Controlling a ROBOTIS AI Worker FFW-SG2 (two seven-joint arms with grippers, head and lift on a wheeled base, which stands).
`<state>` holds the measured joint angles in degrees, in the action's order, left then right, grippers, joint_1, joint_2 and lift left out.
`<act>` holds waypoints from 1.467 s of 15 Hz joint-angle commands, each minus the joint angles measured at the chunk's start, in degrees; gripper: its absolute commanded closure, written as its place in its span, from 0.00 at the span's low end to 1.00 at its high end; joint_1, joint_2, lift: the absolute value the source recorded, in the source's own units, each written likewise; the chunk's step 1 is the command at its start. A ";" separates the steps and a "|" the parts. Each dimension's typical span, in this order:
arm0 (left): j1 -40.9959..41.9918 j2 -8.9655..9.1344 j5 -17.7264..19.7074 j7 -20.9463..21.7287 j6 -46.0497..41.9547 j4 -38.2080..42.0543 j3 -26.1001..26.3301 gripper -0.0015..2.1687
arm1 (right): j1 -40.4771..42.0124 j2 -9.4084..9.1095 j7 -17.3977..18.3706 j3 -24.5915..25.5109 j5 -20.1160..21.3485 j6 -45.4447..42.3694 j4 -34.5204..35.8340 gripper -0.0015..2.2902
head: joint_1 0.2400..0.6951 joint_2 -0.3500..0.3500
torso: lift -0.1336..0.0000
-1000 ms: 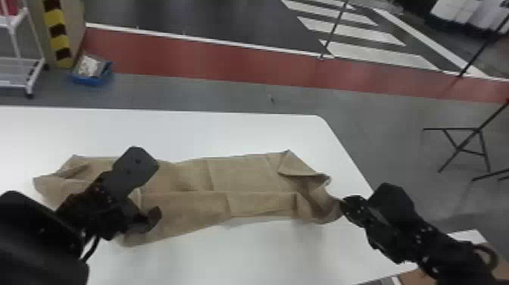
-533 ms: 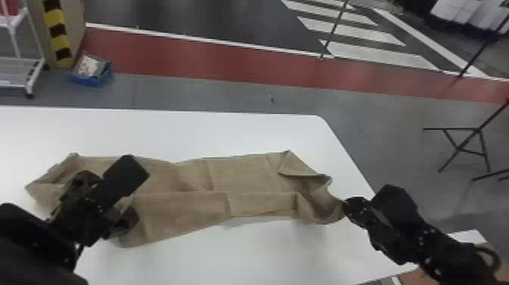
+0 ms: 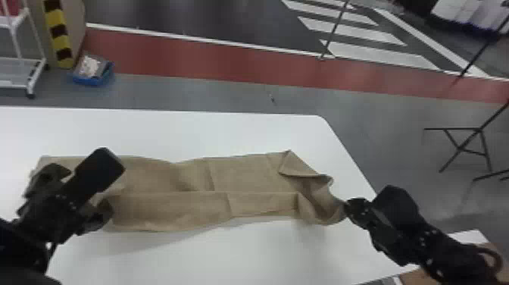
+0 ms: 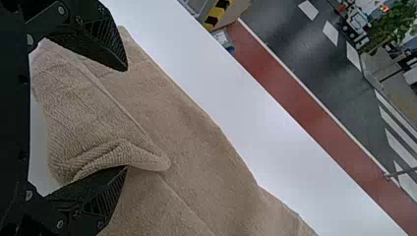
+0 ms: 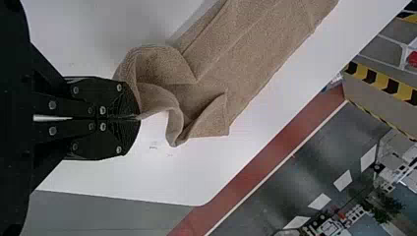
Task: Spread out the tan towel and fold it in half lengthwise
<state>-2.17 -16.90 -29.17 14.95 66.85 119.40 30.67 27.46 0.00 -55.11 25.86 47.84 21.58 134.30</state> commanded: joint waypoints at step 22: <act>21.86 -13.51 8.77 24.24 -27.34 10.51 -36.30 0.10 | -0.92 -0.05 -0.09 0.59 -0.47 -1.58 -1.49 0.58 | 1.00 0.34 | 0.04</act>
<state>19.68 -29.80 -20.38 39.22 41.04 130.65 -5.45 26.34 0.00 -55.16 26.04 47.37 20.03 132.89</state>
